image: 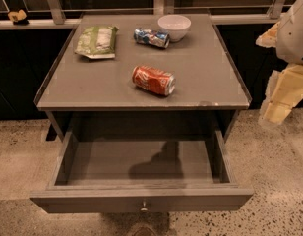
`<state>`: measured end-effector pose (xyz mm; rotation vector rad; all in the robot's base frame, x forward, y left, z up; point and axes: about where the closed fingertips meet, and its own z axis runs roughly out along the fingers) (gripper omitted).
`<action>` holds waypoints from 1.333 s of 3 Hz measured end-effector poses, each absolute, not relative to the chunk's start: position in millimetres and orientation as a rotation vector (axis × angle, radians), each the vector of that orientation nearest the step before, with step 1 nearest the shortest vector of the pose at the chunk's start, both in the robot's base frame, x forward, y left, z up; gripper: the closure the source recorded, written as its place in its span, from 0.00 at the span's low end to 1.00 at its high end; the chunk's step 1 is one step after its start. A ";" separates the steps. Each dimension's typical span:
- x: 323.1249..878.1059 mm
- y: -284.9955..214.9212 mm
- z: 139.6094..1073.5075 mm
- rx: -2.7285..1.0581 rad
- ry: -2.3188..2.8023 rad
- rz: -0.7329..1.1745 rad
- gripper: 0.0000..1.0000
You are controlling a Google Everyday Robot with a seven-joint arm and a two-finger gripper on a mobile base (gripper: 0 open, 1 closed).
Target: Place coke can into top drawer
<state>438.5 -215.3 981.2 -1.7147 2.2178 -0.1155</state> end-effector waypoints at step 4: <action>492.0 -115.6 925.7 -1.996 2.156 -0.157 0.00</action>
Offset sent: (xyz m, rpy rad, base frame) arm 0.0263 0.0573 -0.0419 -0.0825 0.1142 0.1444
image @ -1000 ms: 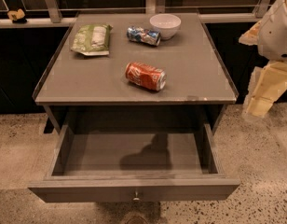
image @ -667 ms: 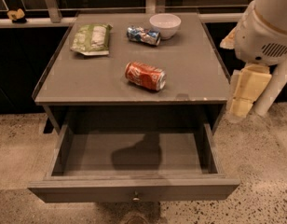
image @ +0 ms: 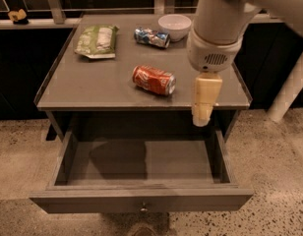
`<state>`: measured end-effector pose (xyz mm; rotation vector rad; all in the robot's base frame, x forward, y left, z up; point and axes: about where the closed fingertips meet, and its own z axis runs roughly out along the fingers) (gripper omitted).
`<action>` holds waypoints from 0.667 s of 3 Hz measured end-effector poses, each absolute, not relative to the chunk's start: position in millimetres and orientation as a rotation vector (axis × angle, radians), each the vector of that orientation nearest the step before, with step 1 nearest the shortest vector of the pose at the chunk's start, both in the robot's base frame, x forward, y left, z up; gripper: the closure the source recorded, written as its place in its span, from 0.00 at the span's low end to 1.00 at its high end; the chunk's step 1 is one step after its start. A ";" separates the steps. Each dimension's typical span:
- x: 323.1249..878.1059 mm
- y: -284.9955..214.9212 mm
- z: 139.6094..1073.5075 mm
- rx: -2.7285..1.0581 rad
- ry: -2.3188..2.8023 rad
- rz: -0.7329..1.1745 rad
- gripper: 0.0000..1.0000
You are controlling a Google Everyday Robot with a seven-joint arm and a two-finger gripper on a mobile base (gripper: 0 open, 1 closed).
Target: Place coke can into top drawer
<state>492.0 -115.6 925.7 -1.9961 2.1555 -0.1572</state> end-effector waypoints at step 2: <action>547.6 -61.3 895.8 -1.898 2.207 -0.260 0.00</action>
Offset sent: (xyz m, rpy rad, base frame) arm 0.0871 0.0825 -0.0462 -0.0382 -0.0872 -0.1387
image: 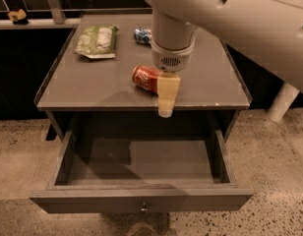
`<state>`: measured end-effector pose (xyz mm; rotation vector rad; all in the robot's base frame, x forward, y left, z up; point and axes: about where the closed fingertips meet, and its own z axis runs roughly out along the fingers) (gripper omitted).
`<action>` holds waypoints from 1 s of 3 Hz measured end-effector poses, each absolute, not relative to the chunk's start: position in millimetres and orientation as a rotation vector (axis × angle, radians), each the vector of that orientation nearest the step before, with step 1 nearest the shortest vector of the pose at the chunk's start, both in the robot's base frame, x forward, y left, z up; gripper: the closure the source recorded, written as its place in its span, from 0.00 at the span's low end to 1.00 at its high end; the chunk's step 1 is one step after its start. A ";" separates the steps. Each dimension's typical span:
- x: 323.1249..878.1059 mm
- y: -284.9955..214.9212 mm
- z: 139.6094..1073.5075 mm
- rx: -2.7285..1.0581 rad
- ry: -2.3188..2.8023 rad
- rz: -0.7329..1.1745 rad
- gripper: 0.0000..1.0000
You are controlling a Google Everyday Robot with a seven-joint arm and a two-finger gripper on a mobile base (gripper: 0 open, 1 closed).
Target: Place coke can into top drawer
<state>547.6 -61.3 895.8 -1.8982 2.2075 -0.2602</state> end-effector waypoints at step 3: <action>595.4 -39.0 871.9 -1.796 2.273 -0.254 0.00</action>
Offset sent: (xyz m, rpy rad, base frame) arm 0.0762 0.0303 -0.0360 0.0515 0.0015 -0.1245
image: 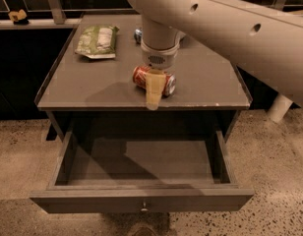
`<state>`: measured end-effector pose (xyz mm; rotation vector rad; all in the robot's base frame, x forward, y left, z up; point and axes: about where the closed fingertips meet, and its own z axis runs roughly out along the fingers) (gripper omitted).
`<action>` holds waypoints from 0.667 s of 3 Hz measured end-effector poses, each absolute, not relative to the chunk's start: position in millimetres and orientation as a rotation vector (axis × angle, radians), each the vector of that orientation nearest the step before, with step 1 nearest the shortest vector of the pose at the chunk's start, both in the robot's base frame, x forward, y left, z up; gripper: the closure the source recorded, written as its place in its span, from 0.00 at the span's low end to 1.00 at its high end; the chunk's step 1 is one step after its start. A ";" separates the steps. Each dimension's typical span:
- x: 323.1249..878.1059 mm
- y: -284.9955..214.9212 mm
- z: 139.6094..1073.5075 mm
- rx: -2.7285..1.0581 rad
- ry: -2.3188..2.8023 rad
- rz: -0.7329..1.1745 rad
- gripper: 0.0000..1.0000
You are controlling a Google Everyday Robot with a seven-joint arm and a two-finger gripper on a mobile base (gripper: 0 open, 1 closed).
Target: Place coke can into top drawer
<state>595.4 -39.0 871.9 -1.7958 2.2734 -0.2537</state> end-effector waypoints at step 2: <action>602.1 -45.0 868.7 -1.812 2.221 -0.191 0.00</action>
Offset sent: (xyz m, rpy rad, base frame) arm 0.0198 -0.0128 -0.0048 0.0740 -0.0037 0.0514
